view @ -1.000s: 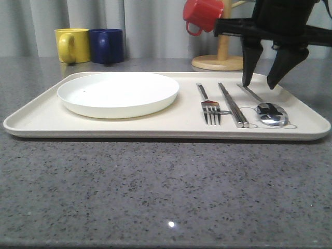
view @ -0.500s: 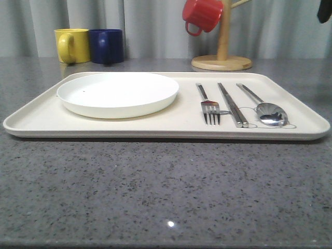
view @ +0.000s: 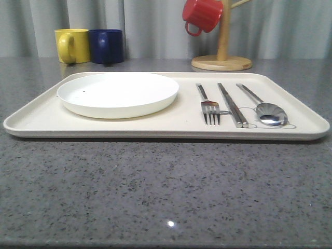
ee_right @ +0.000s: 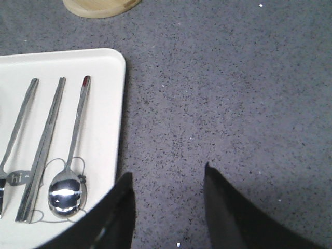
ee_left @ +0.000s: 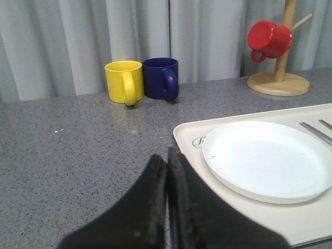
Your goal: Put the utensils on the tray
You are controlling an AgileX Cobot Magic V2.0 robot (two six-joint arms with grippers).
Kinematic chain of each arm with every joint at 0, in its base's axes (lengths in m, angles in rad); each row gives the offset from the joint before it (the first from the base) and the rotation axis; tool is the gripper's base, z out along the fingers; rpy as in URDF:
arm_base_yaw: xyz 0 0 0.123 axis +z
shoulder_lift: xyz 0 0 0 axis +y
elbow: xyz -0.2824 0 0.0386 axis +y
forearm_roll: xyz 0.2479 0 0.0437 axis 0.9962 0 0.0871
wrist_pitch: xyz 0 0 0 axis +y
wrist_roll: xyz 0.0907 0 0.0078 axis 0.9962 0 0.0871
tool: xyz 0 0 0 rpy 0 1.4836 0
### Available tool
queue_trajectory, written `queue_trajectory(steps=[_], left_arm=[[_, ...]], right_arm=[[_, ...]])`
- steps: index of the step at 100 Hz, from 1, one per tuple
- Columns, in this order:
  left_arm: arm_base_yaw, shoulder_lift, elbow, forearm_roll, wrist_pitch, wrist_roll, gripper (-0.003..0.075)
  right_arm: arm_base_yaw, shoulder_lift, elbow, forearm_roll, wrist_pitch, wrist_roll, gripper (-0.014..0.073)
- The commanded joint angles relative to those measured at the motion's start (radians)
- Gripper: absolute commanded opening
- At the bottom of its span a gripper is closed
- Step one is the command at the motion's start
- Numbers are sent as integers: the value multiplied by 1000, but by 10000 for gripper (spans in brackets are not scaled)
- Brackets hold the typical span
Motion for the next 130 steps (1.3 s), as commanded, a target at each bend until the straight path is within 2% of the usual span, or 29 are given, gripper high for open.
queue_trajectory(steps=[1,23,43,54,77,130], left_arm=[[-5,7,-30,-14,-80,-5,-18],[-5,7,-30,-14,-80,-5,-18],[-5,7,-30,-14,-80,-5,-18],[-5,7,-30,-14,-80,-5,-18],[-5,7,-30,-14,-80,-5,-18],[-5,7,-30,-14,-80,-5,-18]], right_arm=[[-7,-93,58,-28,-132,-12,330],[-7,-306,240,-77,-303,-12,330],[-7,-427,311,-77,-433,-12,321],[-7,-429,311,-79,-427,-12,232],[-7,-429,311,-79,-422,-12,-75],[-7,-429,311,-79,-421,-12,-68]])
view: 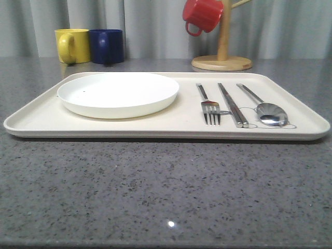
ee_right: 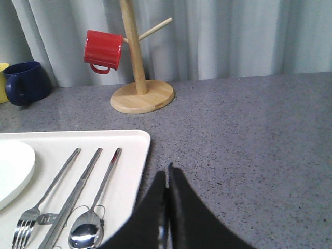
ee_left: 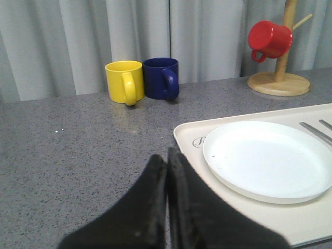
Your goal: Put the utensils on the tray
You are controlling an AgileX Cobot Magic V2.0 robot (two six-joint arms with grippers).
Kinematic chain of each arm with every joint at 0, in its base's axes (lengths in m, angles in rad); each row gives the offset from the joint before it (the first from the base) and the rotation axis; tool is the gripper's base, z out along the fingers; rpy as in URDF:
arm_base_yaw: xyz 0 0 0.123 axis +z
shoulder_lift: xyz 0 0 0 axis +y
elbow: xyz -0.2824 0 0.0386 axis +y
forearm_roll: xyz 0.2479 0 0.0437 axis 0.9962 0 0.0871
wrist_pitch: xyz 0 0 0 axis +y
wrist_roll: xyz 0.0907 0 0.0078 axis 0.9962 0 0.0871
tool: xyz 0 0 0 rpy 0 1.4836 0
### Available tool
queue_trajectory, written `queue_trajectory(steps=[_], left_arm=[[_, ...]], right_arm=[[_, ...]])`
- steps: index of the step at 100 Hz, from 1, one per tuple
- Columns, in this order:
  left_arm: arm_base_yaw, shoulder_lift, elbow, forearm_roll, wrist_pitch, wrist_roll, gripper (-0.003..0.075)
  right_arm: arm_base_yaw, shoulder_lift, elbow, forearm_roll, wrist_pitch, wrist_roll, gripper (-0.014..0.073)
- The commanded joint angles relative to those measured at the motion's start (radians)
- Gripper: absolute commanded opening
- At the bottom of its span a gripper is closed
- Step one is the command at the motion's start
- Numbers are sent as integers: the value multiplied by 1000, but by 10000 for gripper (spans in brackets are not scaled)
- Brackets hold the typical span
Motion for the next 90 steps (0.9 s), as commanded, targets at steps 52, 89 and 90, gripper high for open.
queue_trajectory(steps=[52,89,90], left_arm=[[-5,7,-30,-14,-80,-5,-18],[-5,7,-30,-14,-80,-5,-18],[-5,7,-30,-14,-80,-5,-18]], right_arm=[[-4,-4,33,18,-131,-118,-68],[-138,-174,198,202,-289,-256,-68],[-140,-178,202,202,-291,-256,-68]])
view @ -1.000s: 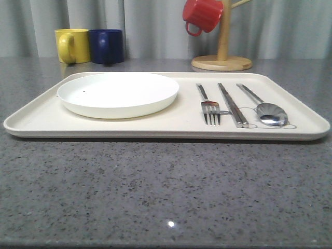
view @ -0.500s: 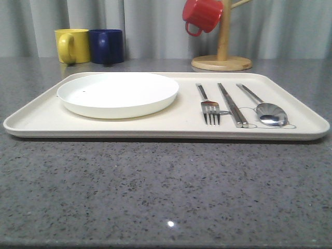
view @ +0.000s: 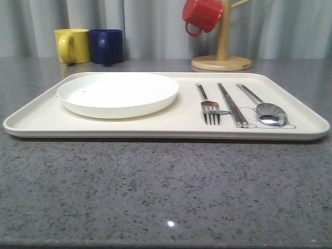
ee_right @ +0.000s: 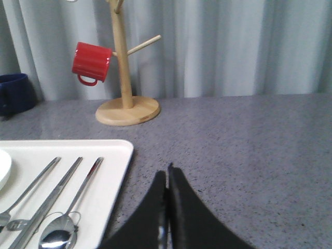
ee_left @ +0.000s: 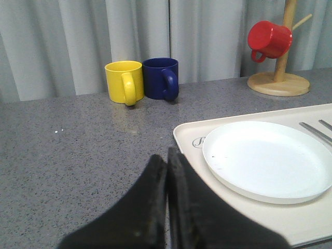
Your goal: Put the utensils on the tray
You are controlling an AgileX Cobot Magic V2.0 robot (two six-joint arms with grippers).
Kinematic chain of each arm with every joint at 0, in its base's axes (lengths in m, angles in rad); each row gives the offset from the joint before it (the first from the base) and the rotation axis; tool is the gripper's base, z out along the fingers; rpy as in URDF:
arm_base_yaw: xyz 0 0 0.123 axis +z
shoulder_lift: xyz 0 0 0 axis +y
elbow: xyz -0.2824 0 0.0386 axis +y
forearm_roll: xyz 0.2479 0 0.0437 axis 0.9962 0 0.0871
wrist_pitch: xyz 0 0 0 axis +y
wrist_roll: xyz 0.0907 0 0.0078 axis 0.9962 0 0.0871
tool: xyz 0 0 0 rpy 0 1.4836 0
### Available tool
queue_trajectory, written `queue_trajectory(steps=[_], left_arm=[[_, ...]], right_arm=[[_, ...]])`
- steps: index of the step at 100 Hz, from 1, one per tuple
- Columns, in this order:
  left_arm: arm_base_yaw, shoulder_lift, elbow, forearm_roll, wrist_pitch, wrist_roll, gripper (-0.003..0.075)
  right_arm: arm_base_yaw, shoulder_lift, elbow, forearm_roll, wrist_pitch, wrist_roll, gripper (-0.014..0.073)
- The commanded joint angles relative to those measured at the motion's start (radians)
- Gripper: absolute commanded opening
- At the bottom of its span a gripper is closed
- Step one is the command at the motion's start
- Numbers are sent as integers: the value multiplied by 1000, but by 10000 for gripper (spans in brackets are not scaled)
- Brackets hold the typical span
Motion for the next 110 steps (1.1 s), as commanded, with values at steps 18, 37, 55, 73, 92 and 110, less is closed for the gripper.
queue_trajectory(steps=[18,37,55,73,92,110], left_arm=[[-5,7,-30,-14,-80,-5,-18],[-5,7,-30,-14,-80,-5,-18],[-5,7,-30,-14,-80,-5,-18],[-5,7,-30,-14,-80,-5,-18],[-5,7,-30,-14,-80,-5,-18],[-5,7,-30,-14,-80,-5,-18]], right_arm=[[-25,-136,116,14,-155,-23,-68],[-25,-240,219,31,-187,-24,-68],[-24,-279,268,70,-187,-49,-68],[-24,-279,268,65,-194,-68,-68],[-24,-279,268,65,-193,-68,-68],[-24,-279,268,65,-193,-68,-68]])
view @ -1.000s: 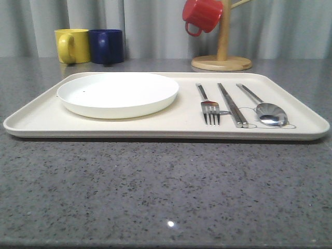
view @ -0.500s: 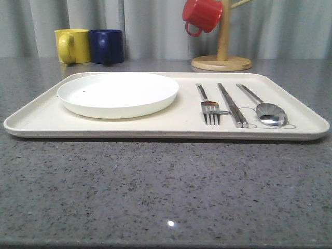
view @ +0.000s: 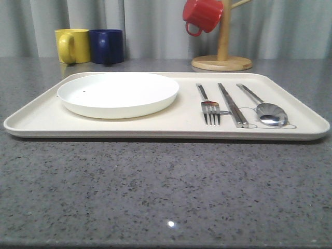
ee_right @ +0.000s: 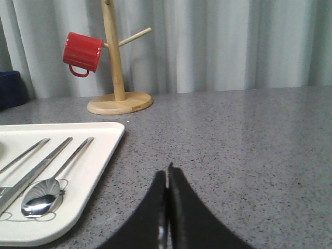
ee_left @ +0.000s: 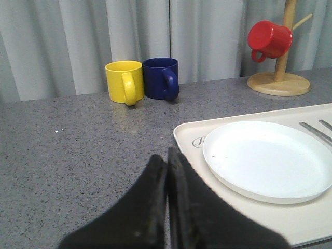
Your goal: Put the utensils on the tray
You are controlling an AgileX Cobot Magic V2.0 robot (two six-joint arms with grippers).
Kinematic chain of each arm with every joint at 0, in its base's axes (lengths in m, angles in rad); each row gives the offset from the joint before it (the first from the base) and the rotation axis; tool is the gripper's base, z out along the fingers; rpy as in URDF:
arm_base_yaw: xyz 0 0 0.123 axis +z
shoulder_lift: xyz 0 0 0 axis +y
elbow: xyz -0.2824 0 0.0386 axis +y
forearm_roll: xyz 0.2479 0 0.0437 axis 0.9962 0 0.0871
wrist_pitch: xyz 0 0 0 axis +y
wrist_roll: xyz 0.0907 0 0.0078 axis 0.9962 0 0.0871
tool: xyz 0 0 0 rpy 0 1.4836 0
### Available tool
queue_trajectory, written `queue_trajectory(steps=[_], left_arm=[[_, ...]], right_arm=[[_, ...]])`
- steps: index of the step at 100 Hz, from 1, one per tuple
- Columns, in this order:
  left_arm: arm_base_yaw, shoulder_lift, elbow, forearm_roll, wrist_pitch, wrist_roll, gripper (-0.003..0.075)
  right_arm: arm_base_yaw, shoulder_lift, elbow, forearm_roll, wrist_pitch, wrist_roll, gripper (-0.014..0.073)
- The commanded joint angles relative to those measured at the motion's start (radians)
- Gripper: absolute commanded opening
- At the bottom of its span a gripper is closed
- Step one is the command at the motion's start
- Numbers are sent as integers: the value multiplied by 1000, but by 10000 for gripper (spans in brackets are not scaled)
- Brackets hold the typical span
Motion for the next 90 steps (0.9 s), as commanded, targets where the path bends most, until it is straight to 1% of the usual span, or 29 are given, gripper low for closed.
queue_trajectory(steps=[1,80,90], left_arm=[[-5,7,-30,-14,-80,-5,-18],[-5,7,-30,-14,-80,-5,-18],[-5,7,-30,-14,-102,-5,-18]], right_arm=[[-6,-23,-18,3,-86,-10,-68],[-6,-23,-18,3,-86,-10,-68],[-6,-23,-18,3,-86,-10,-68]])
